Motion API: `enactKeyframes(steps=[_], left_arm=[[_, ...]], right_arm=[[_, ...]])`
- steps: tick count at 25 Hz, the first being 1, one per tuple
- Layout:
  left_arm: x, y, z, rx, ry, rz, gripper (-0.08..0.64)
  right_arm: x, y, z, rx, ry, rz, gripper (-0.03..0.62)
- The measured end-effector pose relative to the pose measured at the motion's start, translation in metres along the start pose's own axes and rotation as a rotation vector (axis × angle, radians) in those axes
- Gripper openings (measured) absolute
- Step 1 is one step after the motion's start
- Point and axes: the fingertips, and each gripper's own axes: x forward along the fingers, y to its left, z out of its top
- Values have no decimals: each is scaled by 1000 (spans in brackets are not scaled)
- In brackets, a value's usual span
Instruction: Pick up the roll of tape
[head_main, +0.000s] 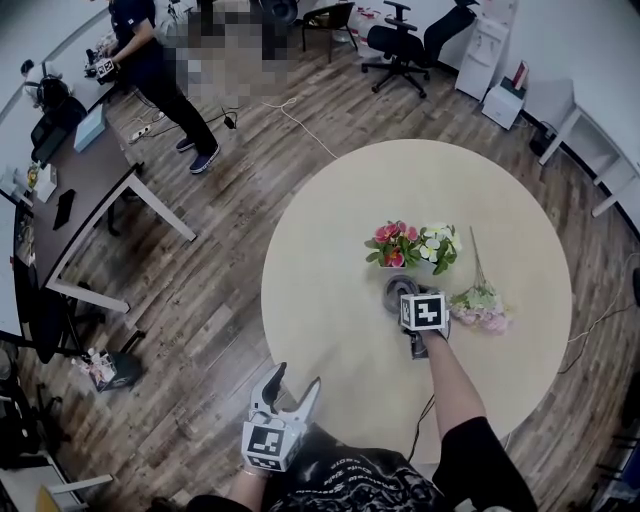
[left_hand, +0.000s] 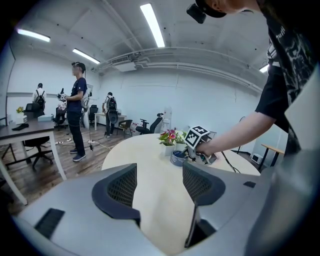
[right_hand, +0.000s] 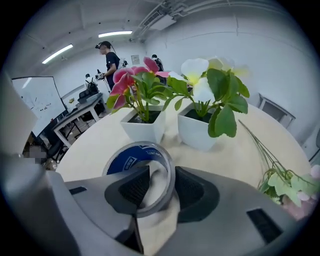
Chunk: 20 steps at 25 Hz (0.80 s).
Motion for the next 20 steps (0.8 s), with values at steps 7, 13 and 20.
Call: enactKeyframes(steps=[7, 13, 20], left_arm=[[-2, -2, 2, 4, 6, -7, 305], [-1, -6, 4, -2, -20, -8, 305], [-4, -20, 3, 8, -43, -41, 305]], right_arm=[[0, -2, 3, 12, -8, -22, 80], [-14, -5, 11, 26, -101, -43, 75], [-68, 0, 29, 26, -240, -53, 74]])
